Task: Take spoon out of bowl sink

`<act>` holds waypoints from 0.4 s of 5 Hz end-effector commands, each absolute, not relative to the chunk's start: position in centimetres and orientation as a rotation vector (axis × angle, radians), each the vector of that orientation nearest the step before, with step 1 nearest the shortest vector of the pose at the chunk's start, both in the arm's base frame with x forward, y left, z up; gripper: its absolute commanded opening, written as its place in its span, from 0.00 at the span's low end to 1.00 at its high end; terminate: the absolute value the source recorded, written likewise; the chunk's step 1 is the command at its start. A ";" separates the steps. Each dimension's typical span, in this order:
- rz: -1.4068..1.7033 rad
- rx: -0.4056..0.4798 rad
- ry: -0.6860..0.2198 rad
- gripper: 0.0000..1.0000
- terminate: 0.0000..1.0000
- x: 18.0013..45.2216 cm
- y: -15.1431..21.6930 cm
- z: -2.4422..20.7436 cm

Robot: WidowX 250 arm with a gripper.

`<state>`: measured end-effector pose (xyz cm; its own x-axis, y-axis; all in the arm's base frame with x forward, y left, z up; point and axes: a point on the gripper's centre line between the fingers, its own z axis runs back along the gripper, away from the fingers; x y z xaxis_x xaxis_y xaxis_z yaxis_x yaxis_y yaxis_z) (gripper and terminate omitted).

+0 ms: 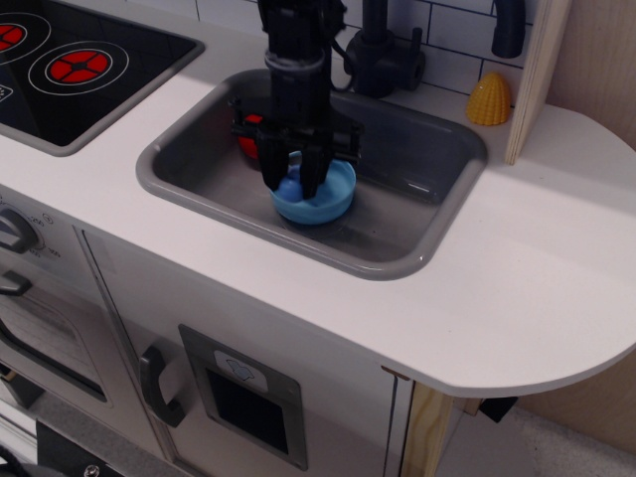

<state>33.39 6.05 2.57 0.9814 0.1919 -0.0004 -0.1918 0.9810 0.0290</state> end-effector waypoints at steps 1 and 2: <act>0.205 -0.001 -0.115 0.00 0.00 34.1 6.6 7.4; 0.176 -0.018 -0.136 0.00 0.00 33.4 5.8 8.3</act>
